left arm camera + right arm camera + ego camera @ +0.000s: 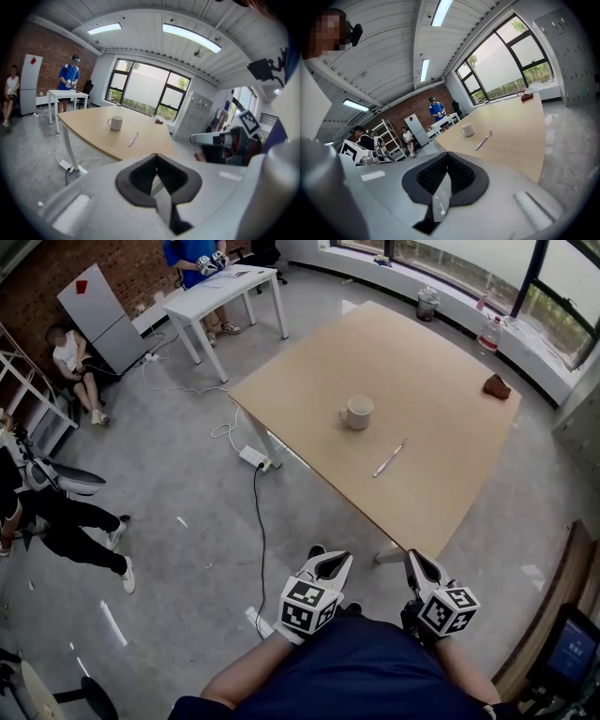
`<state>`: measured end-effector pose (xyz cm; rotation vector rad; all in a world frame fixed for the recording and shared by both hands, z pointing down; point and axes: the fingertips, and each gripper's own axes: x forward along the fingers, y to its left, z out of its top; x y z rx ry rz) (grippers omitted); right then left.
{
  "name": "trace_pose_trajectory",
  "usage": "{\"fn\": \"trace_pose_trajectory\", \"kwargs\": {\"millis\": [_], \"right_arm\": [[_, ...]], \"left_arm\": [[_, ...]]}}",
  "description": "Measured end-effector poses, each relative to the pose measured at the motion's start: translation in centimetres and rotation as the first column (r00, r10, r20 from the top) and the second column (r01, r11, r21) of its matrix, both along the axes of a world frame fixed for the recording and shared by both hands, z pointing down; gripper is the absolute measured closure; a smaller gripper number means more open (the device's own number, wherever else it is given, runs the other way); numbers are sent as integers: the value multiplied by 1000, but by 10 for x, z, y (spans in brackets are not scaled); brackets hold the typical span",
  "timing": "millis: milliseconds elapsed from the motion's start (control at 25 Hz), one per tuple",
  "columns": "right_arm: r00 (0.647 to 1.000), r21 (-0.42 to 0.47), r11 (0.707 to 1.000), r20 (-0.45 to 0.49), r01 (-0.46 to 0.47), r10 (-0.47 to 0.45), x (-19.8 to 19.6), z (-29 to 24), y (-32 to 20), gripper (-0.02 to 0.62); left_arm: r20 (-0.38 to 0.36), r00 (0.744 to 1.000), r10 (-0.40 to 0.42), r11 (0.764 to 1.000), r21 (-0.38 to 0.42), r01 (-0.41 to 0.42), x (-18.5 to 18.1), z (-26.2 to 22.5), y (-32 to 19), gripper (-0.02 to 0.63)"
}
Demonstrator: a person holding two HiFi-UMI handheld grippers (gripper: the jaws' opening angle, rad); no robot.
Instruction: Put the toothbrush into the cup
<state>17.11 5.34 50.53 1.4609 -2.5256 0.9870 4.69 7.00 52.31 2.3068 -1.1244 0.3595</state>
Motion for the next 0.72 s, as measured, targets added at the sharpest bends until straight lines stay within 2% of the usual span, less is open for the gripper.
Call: {"fn": "trace_pose_trajectory", "kwargs": {"millis": [320,480,600,720], "right_arm": [[999,-38,998,-27,-43,42,-8,12,-51,584],[997,-65,995,-29,-71,69,-17,15,-77,583],[996,-82,993,-34,-86,84,-26,15,-97,584],[995,-87,992,-50,-91,87,-39,15,-115,583]], "left_arm": [[-13,1000,10,999,-37,-11,-14,13,-64,601],[-15,999,50,998,-46,-51,-20,14,-92,600],[-8,995,99,994,-48,-99,-24,12,-110,560],[-13,993,113,992,-55,-114,-35,15,-128,548]]}}
